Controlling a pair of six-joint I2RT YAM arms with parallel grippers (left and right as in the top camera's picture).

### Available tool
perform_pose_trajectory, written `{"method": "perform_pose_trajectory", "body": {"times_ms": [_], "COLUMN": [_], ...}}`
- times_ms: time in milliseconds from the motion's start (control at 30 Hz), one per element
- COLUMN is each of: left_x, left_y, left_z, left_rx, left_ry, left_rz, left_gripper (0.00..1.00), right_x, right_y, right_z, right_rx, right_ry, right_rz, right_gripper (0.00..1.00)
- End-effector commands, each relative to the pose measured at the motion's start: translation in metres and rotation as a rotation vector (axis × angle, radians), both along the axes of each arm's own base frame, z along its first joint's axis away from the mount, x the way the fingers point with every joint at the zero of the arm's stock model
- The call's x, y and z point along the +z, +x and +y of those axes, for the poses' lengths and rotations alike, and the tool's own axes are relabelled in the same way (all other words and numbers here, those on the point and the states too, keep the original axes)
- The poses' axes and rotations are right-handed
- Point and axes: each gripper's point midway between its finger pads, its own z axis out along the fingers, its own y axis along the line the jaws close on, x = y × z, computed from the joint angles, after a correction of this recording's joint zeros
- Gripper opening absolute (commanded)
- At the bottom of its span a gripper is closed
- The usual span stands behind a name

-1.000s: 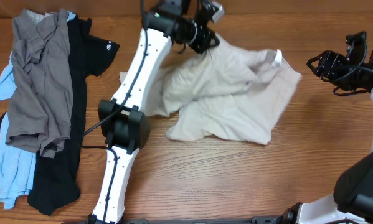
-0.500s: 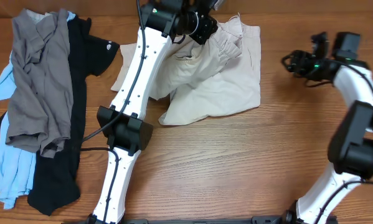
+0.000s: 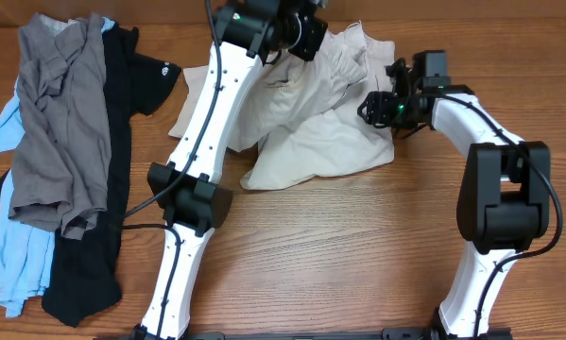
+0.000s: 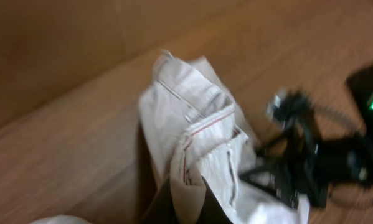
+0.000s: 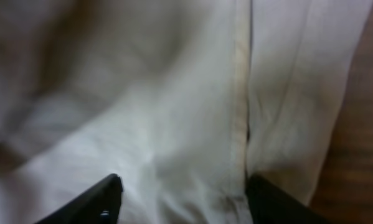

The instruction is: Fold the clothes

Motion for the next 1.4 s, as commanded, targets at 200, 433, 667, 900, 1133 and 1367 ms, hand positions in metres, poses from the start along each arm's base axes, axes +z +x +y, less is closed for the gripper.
{"method": "perform_pose_trajectory", "body": {"times_ms": [200, 433, 667, 900, 1133, 1367], "left_x": [0.150, 0.178, 0.126, 0.102, 0.076, 0.060], "left_y": [-0.012, -0.069, -0.110, -0.136, -0.147, -0.150], "left_z": [0.045, 0.068, 0.072, 0.054, 0.030, 0.027], "left_rx": [0.198, 0.205, 0.194, 0.109, 0.077, 0.120], "left_ry": [-0.204, -0.173, -0.050, -0.015, 0.085, 0.111], "left_rz": [-0.234, -0.173, 0.070, 0.193, 0.234, 0.295], "left_gripper": [0.04, 0.04, 0.04, 0.04, 0.04, 0.04], "right_x": [-0.029, -0.049, -0.045, 0.016, 0.076, 0.090], "right_y": [-0.041, -0.100, -0.131, -0.093, -0.027, 0.024], "right_z": [-0.026, -0.037, -0.029, -0.015, -0.005, 0.005], "right_rx": [-0.149, -0.220, -0.193, -0.160, -0.097, -0.064], "right_ry": [-0.201, -0.212, -0.171, -0.056, 0.026, 0.036], "right_rz": [0.217, 0.460, 0.571, 0.330, -0.038, -0.275], "right_gripper": [0.61, 0.60, 0.61, 0.66, 0.75, 0.77]}}
